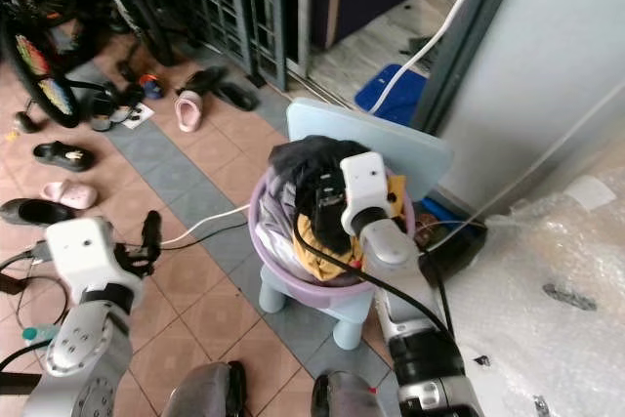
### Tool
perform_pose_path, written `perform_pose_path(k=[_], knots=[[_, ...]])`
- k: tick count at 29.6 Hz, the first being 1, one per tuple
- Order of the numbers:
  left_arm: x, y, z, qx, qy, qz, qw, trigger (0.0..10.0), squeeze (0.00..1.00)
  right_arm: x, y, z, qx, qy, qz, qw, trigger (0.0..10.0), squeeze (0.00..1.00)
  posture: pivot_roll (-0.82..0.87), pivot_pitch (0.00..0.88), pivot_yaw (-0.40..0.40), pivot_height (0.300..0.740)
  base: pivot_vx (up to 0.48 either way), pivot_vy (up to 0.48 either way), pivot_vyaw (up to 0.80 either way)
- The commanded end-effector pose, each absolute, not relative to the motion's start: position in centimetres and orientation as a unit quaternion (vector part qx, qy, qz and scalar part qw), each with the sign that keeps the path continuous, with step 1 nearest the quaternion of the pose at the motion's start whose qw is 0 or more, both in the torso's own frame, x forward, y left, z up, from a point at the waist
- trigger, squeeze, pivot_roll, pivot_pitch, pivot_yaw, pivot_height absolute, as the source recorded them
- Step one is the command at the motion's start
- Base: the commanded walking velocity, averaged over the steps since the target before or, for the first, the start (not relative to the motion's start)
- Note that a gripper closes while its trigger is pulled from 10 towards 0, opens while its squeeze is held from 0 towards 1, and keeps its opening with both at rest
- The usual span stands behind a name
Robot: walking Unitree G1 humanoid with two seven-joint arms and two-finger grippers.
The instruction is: Clothes washing
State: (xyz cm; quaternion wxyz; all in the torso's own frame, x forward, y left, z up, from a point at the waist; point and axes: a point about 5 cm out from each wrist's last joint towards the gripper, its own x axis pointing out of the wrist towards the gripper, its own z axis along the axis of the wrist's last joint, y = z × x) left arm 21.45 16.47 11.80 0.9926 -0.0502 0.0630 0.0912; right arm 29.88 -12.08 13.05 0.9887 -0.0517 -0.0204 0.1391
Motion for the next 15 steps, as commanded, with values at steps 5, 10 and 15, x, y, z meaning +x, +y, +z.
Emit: perform_pose_path(k=[5, 10, 15], knots=[[21.8, 17.1, 11.4, -0.03, 0.068, 0.091, 0.993, 10.0, 0.0, 27.6, -13.0, 17.1, -0.031, -0.095, 0.1, 0.99, 0.0, 0.0, 0.02, 0.043, 0.024, 0.74, 0.0, 0.0, 0.0], [22.3, 16.4, 11.5, -0.035, 0.061, 0.077, 0.995, 10.0, 0.0, 26.8, -12.9, 16.8, -0.056, -0.086, 0.088, 0.991, 10.0, 0.0, 0.01, 0.041, 0.041, 0.74, 0.0, 0.0, 0.0], [22.6, 16.3, 11.6, -0.034, 0.057, 0.071, 0.995, 10.0, 0.0, 27.3, -13.5, 17.1, -0.089, -0.095, 0.058, 0.99, 10.0, 0.0, 0.0, 0.039, 0.048, 0.74, 0.0, -0.229, -0.6]])
